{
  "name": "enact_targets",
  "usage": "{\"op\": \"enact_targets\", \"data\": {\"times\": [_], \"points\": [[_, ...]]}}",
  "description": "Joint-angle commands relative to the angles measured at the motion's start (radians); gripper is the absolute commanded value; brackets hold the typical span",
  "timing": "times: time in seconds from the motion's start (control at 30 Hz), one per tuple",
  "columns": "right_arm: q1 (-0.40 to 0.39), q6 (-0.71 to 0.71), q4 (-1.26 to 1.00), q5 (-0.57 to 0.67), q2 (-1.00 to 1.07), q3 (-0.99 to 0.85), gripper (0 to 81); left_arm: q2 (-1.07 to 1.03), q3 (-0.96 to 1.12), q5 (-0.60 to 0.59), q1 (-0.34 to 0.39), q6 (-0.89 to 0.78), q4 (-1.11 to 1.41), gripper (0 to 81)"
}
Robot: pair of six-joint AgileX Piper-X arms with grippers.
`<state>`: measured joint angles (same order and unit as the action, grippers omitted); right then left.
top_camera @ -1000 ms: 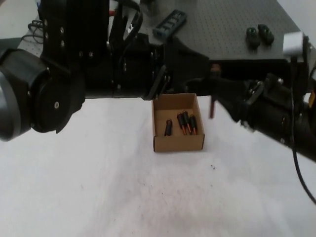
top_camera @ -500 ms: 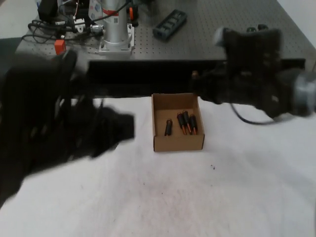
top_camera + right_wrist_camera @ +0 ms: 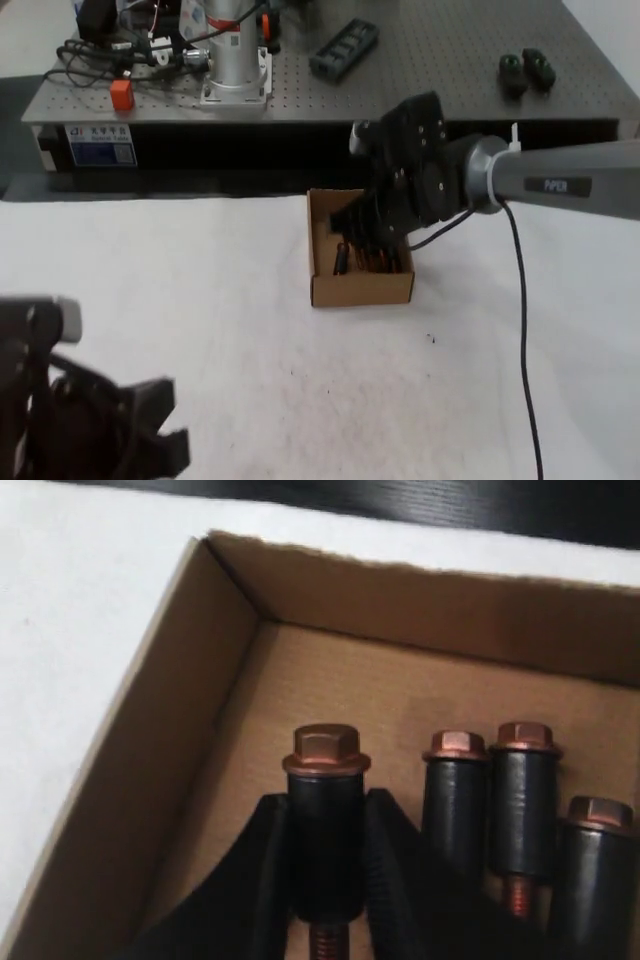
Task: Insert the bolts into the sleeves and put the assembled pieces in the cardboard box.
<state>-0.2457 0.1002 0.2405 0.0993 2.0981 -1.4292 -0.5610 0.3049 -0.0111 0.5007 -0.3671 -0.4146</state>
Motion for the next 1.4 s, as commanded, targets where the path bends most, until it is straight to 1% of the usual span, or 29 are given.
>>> {"op": "enact_targets", "data": {"times": [0.0,0.03,0.1,0.17,0.2,0.23,0.3,0.37,0.43,0.5,0.6,0.63,0.7,0.77,0.83,0.9,1.0,1.07,1.17,1.27,1.37], "points": [[0.0,-0.032,0.015,0.012,0.006,-0.021,0.4,0.014,0.001,0.029,0.0,0.01,-0.02,0.3],[0.0,-0.033,0.017,0.015,0.005,-0.021,5.3,0.025,-0.008,0.033,0.0,0.01,-0.034,0.3],[0.005,-0.03,0.017,0.017,0.001,-0.021,18.3,0.051,-0.036,0.055,0.0,-0.005,-0.03,0.1],[0.008,-0.023,0.029,0.017,-0.015,-0.021,34.4,0.08,-0.065,0.061,0.0,-0.014,-0.022,0.7],[0.011,-0.022,0.033,0.017,-0.028,-0.021,39.2,0.097,-0.079,0.06,0.0,-0.015,-0.022,0.7],[0.013,-0.023,0.047,0.017,-0.044,-0.021,39.8,0.111,-0.086,0.06,0.0,-0.018,-0.027,0.7],[0.018,-0.034,0.094,0.027,-0.082,-0.021,35.9,0.148,-0.101,0.06,0.0,-0.043,-0.034,0.7],[0.025,-0.056,0.157,0.06,-0.138,-0.006,29.7,0.178,-0.112,0.06,0.0,-0.053,-0.041,0.7],[0.027,-0.081,0.164,0.105,-0.213,0.048,23.0,0.206,-0.122,0.06,0.0,-0.062,-0.057,0.7],[0.027,-0.1,0.133,0.117,-0.326,0.158,14.4,0.233,-0.123,0.06,0.0,-0.067,-0.096,0.7],[0.027,-0.1,0.027,0.117,-0.538,0.391,0.6,0.266,-0.123,0.06,0.0,-0.067,-0.151,0.7],[0.027,-0.1,-0.011,0.115,-0.599,0.462,3.6,0.278,-0.123,0.06,0.0,-0.067,-0.168,0.7],[0.027,-0.094,-0.097,0.099,-0.767,0.642,3.6,0.299,-0.123,0.06,0.0,-0.067,-0.183,0.7],[0.027,-0.063,-0.132,0.081,-0.925,0.789,3.6,0.316,-0.123,0.06,0.0,-0.067,-0.183,0.7],[0.027,-0.035,-0.126,0.082,-1.091,0.927,3.6,0.325,-0.123,0.06,0.0,-0.067,-0.183,0.7],[0.024,-0.032,-0.106,0.054,-1.25,1.042,3.6,0.325,-0.123,0.06,0.0,-0.067,-0.183,0.7],[0.022,-0.034,-0.088,0.031,-1.423,1.169,3.6,0.325,-0.123,0.06,0.0,-0.067,-0.183,0.7],[0.022,-0.034,-0.088,0.031,-1.508,1.237,3.6,0.325,-0.123,0.06,0.0,-0.067,-0.183,0.7],[0.022,-0.032,-0.07,0.064,-1.608,1.321,3.6,0.325,-0.123,0.06,0.0,-0.067,-0.183,0.7],[0.022,-0.03,-0.059,0.115,-1.662,1.367,3.6,0.325,-0.123,0.06,0.0,-0.067,-0.183,0.7],[0.022,-0.03,-0.059,0.12,-1.675,1.414,3.6,0.325,-0.123,0.06,0.0,-0.067,-0.183,0.7]]}}
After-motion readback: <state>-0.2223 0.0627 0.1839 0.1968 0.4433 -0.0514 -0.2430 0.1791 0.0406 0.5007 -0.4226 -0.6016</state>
